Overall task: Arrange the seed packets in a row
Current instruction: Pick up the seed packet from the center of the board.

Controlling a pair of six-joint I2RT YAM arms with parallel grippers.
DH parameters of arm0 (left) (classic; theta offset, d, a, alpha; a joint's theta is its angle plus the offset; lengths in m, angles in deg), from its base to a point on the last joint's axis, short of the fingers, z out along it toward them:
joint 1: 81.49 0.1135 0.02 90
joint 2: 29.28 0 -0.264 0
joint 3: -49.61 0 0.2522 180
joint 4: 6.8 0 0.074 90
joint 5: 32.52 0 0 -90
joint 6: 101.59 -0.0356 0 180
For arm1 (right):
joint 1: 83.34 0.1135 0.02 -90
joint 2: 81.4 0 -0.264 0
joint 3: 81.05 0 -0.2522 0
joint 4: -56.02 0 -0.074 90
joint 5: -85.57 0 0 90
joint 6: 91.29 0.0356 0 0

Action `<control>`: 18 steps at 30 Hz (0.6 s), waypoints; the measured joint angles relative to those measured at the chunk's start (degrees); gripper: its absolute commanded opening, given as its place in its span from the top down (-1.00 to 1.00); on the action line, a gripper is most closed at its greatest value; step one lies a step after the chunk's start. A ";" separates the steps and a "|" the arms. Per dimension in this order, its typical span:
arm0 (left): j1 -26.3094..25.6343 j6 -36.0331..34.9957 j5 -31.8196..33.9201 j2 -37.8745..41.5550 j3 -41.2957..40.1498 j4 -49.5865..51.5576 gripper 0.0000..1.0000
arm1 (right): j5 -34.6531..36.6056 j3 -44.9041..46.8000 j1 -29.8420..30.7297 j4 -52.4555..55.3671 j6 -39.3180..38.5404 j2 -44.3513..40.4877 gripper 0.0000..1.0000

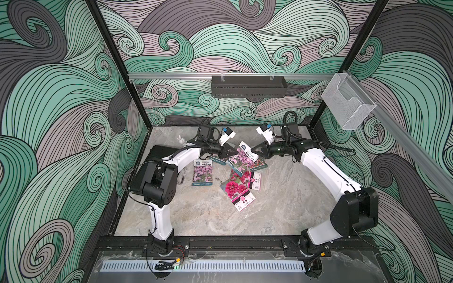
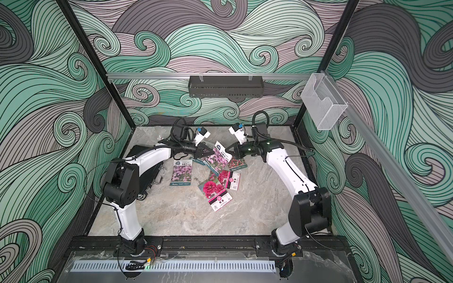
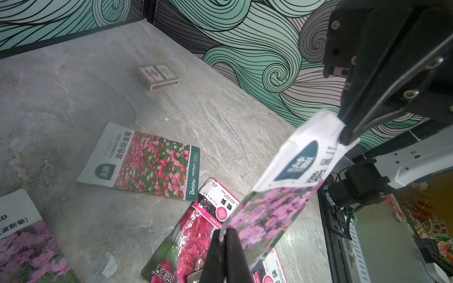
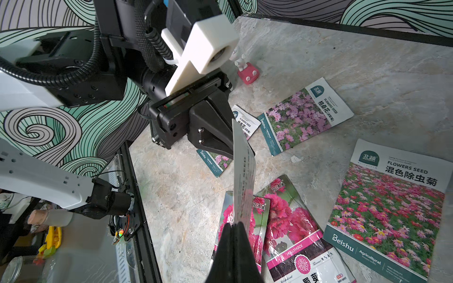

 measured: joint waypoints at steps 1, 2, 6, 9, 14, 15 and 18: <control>-0.04 0.22 0.26 0.13 -0.13 -0.02 1.00 | 0.37 -0.07 0.00 0.00 0.00 0.02 1.00; -0.07 0.35 0.46 0.31 -0.37 0.00 1.00 | 0.85 -0.13 0.00 0.02 0.00 0.02 1.00; -0.15 0.68 2.27 1.64 -1.20 0.20 1.00 | 3.19 -1.07 0.02 0.13 0.00 0.59 0.31; -0.02 2.36 4.59 3.19 -1.68 0.31 1.00 | 6.71 -1.79 0.04 -0.22 -0.42 0.90 -0.16; 1.18 7.19 7.43 6.54 -1.84 0.52 1.00 | 14.12 -2.38 -0.15 -0.74 0.61 0.81 -0.47; 1.66 8.44 8.31 7.45 -1.88 0.68 1.00 | 15.47 -2.38 -0.42 -0.94 1.33 0.66 -0.49; 3.67 12.48 11.02 9.64 -1.88 1.49 1.00 | 18.43 -2.38 -1.75 -1.55 4.04 0.31 -0.49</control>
